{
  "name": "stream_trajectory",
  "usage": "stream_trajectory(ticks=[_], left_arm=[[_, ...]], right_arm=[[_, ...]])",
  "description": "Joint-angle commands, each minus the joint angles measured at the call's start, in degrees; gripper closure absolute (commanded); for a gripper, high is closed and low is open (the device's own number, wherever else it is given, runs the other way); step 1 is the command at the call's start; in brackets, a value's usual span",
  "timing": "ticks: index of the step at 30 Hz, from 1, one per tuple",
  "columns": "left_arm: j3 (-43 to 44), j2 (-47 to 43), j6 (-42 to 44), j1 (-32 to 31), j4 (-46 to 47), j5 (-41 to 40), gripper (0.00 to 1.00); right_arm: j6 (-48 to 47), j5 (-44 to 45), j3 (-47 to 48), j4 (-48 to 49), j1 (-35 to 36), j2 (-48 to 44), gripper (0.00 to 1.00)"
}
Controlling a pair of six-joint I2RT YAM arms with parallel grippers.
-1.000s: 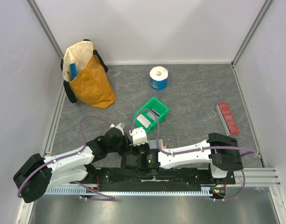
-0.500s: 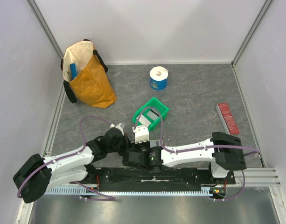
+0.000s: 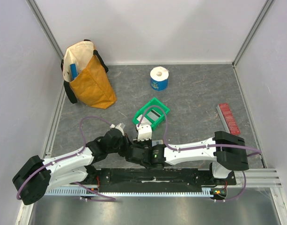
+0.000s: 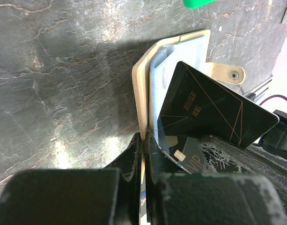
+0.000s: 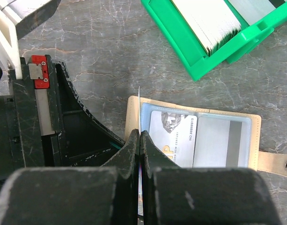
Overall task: Put the credit cards into the card holder
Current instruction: Turn over the card slot in the card holder.
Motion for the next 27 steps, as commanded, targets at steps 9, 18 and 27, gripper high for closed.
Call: stream_trajectory(ticks=[9,18,27], left_arm=[[0.5,-0.7,-1.5,0.2,2.0,0.4,0.98],[0.5,-1.7,-1.8,0.1,1.9,0.4,0.98],[0.6,-2.2,-2.0,0.2,1.8,0.3,0.98]], right_arm=[[2.7,0.7,-0.5,1.6,0.0,-2.7,1.0],[2.6,-0.9,0.1,0.1,0.5,0.5,1.0],[2.2,7.2,8.8,-11.4,4.2,5.3,1.0]])
